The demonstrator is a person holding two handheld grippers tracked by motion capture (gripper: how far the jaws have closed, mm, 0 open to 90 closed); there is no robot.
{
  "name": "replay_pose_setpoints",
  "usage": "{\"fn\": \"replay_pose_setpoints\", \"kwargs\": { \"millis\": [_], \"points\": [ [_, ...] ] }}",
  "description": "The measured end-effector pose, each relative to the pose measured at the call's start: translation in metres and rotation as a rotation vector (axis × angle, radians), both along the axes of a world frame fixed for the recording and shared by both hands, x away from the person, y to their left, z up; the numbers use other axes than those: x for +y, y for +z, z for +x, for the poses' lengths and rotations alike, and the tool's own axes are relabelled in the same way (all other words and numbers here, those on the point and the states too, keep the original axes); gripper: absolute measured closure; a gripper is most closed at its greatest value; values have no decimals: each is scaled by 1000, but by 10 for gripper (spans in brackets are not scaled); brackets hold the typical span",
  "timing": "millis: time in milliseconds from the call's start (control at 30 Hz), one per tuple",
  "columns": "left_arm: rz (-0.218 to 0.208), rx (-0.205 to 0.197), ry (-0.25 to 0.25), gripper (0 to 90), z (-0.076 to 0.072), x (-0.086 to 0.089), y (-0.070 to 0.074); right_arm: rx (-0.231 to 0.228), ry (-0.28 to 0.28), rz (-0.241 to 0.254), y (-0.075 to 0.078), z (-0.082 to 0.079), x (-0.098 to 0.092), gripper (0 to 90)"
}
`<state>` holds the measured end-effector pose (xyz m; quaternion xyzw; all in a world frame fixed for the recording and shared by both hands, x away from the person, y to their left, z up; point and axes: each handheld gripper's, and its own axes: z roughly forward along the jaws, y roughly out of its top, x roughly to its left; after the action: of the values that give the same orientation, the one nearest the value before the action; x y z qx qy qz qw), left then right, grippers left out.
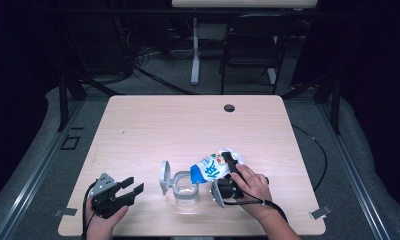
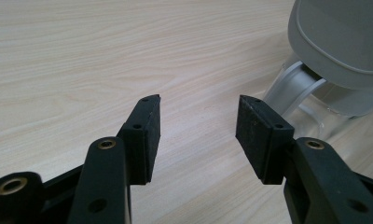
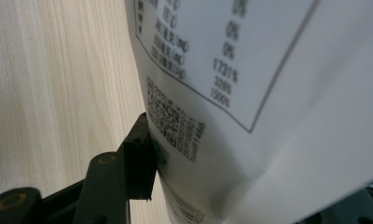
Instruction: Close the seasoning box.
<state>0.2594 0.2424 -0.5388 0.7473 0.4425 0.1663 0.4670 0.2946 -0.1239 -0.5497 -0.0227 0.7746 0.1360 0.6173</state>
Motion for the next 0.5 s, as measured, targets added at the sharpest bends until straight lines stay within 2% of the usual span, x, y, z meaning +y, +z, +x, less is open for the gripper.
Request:
{"fn": "replay_pose_setpoints", "kwargs": {
  "millis": [33, 100, 167, 500],
  "points": [
    [1, 1, -1, 505, 0, 0, 0, 1, 5, 7, -1, 1, 0, 465],
    [-1, 3, -1, 505, 0, -1, 0, -9, 0, -12, 0, 0, 0, 465],
    [9, 8, -6, 505, 0, -1, 0, -10, 7, -9, -1, 1, 0, 465],
    [8, 9, -6, 505, 0, -1, 0, -46, 6, -43, 2, 1, 1, 466]
  ]
}}
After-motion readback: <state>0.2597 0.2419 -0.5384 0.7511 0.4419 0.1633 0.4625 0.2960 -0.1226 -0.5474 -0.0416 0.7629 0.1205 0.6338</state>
